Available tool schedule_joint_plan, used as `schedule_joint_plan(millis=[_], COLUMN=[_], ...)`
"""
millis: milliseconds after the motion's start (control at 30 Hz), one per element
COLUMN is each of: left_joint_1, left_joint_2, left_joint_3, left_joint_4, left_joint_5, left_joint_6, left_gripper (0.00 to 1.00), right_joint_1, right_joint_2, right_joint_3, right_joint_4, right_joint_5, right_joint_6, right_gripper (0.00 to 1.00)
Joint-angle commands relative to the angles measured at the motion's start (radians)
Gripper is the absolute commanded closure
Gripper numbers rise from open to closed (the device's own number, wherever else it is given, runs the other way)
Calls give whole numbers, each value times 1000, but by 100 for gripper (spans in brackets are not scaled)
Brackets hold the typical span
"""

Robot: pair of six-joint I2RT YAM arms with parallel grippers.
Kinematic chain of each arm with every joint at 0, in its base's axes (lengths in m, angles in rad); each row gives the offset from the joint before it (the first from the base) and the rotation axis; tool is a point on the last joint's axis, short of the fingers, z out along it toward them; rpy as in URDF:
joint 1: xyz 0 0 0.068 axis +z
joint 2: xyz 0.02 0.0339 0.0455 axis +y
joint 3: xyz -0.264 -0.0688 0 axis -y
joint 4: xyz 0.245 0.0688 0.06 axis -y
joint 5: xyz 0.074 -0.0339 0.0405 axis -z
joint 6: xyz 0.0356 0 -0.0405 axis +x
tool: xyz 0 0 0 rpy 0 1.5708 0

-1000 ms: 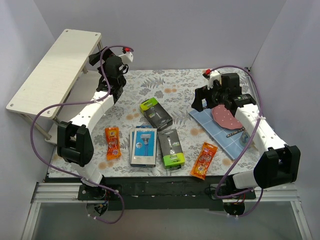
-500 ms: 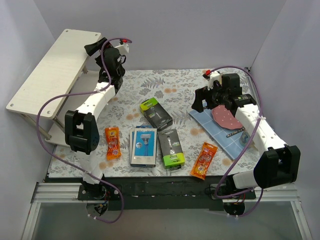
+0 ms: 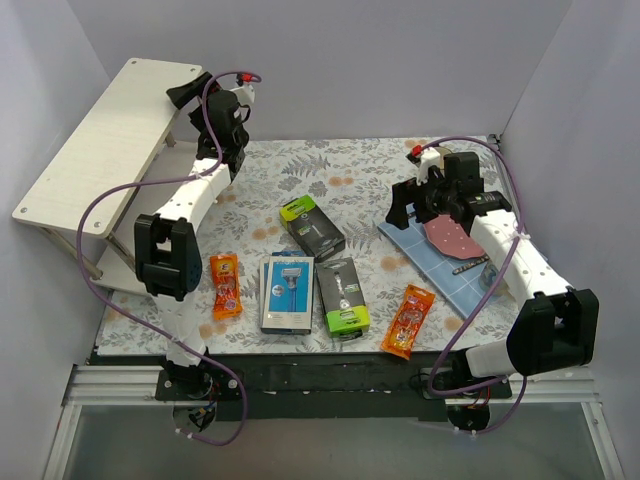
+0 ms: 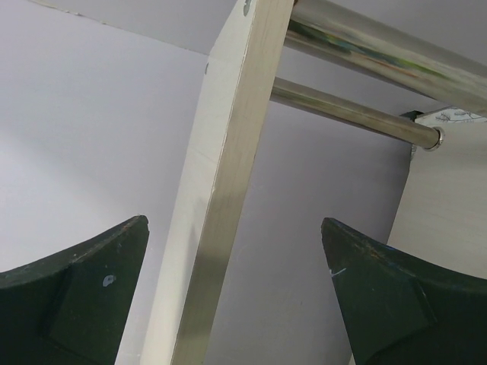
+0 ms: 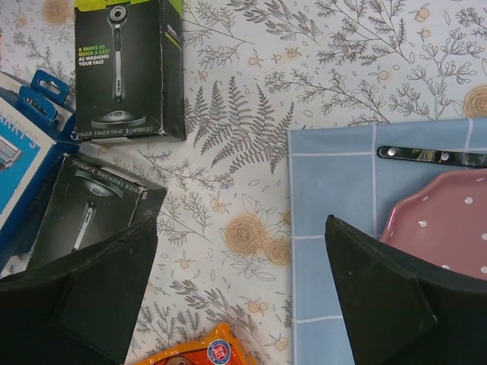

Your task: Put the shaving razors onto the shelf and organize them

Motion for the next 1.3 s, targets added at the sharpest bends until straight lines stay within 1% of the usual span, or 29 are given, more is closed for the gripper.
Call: schedule_joint_plan(millis=[0, 67, 133, 167, 233, 267, 333, 367, 467, 533, 600, 633, 700, 800, 867, 967, 1000, 1033, 1133, 1267], left_joint_1=[14, 14, 14, 14, 14, 14, 12, 12, 6, 3, -2, -3, -9, -20, -34, -88, -117, -130, -181, -236], left_joint_2=[32, 53, 99, 119, 161, 173, 195, 198, 202, 192, 184, 182, 187, 207, 201, 189, 202, 213, 261, 267], left_joint_3=[42, 61, 115, 136, 195, 207, 226, 227, 221, 210, 190, 189, 190, 232, 241, 213, 226, 242, 337, 353], left_joint_4=[43, 53, 73, 73, 73, 73, 77, 85, 109, 112, 113, 114, 123, 126, 129, 244, 305, 327, 340, 375], left_joint_5=[-20, -26, -29, -27, -29, -30, -33, -38, -55, -52, -44, -43, -43, -47, -21, 42, 54, 63, 71, 126], left_joint_6=[40, 57, 84, 92, 115, 121, 138, 143, 152, 149, 143, 141, 143, 154, 152, 210, 256, 269, 284, 272], left_gripper=[4, 5, 7, 12, 18, 29, 39, 42, 43, 50, 60, 71, 80, 100, 100, 100, 100, 100, 100, 100], right_joint_1=[-14, -17, -19, -20, -22, -23, -25, -26, -29, -31, -34, -35, -38, -45, -49, -57, -58, -60, -66, -77], right_joint_2=[1, 0, 1, 1, 6, 12, 18, 23, 31, 37, 40, 41, 46, 50, 49, 46, 46, 44, 40, 23], right_joint_3=[-8, -15, -17, -19, -17, -12, -8, -6, -5, -8, -11, -11, -12, -14, -22, -32, -34, -37, -46, -58], right_joint_4=[35, 38, 41, 40, 38, 38, 35, 35, 38, 40, 44, 47, 50, 57, 60, 66, 69, 73, 81, 89], right_joint_5=[-20, -23, -27, -26, -30, -32, -35, -38, -47, -52, -57, -60, -60, -63, -69, -72, -73, -73, -75, -72], right_joint_6=[-6, -3, -3, -5, -5, -5, -3, 0, 3, 9, 14, 17, 18, 25, 29, 34, 35, 37, 40, 40], right_gripper=[2, 2, 2, 2, 2, 2, 2, 2, 2, 2, 2, 2, 2, 2, 2, 2, 2, 2, 2, 2])
